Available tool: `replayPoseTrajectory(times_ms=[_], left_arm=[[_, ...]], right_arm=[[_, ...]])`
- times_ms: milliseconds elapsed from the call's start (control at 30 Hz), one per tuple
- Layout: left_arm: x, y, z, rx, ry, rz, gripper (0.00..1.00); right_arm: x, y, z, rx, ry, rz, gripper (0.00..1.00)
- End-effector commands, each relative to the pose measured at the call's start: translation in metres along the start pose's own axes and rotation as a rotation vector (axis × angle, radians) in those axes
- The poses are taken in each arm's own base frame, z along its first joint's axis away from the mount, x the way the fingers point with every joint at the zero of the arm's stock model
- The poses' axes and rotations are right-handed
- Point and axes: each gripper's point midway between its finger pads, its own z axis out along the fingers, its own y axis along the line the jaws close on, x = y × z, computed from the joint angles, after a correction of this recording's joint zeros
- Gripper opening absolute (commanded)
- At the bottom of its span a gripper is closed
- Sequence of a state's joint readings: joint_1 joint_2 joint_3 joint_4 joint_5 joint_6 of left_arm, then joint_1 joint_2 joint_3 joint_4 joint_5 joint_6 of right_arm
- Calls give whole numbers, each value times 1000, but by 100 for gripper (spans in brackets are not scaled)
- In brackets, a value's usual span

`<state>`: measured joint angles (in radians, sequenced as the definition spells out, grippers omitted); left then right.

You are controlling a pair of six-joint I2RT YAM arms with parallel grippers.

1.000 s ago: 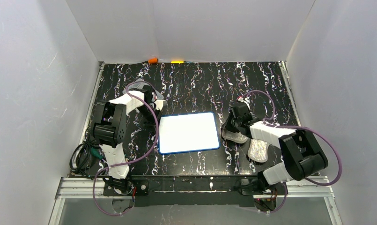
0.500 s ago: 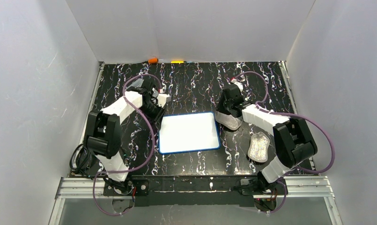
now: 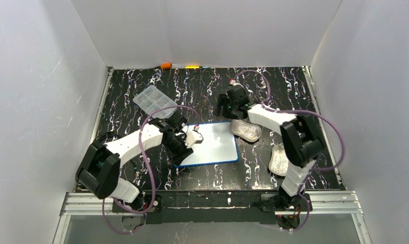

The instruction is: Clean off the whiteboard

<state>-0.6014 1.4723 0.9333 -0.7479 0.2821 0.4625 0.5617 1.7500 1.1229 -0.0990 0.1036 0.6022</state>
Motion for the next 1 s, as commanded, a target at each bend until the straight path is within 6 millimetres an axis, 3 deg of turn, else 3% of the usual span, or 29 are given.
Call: replayPoseTrajectory(times_ms=[0, 133, 300, 533, 967], left_arm=[[0, -6, 1, -99, -1, 204, 47], [-4, -17, 12, -127, 14, 269, 47], [-13, -26, 34, -147, 44, 308, 48], [-14, 13, 51, -358, 114, 308, 46], [-9, 65, 22, -478, 75, 151, 42]], right_arm=[[7, 44, 37, -126, 102, -165, 76], [2, 63, 65, -148, 149, -232, 77], [21, 69, 81, -142, 227, -251, 76], [70, 68, 59, -156, 268, -218, 74], [143, 58, -2, -96, 254, -123, 67]])
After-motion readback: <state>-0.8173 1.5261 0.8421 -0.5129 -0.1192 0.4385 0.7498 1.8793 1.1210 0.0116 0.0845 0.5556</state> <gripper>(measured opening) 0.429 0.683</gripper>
